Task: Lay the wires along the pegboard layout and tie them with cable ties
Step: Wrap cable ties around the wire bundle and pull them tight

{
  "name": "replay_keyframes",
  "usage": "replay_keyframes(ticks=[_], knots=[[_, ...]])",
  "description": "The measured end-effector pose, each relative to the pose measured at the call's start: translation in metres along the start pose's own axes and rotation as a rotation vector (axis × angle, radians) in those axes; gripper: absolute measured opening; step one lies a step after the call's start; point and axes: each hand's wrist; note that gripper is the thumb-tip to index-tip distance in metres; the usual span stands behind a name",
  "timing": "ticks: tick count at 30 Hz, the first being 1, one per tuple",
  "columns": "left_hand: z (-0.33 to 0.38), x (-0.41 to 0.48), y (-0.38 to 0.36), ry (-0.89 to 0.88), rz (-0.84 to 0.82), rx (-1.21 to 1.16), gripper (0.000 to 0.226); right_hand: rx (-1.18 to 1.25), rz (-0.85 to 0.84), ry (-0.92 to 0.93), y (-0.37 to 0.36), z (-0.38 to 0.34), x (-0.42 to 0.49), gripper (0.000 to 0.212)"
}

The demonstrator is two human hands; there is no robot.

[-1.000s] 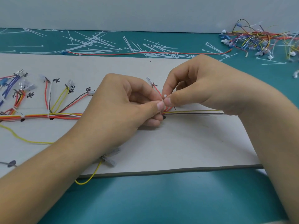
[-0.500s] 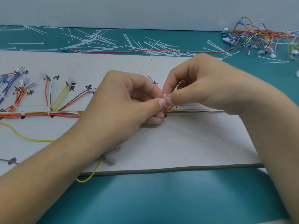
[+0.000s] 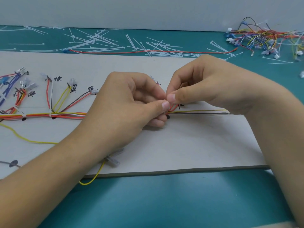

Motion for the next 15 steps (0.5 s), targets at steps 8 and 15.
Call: replay_keyframes(ticks=[8, 15], knots=[[-0.0006, 0.0003, 0.0014, -0.010, -0.014, -0.009, 0.017, 0.059, -0.019, 0.001, 0.0000, 0.0058, 0.0027, 0.004], [0.0003, 0.0002, 0.0008, -0.028, 0.006, 0.050, 0.020, 0.054, -0.013, 0.015, 0.0008, 0.0049, 0.0024, 0.010]])
Point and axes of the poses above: each hand's wrist, its own x-axis towards the middle knuckle, its own y-axis out of the back of the hand, z = x × y
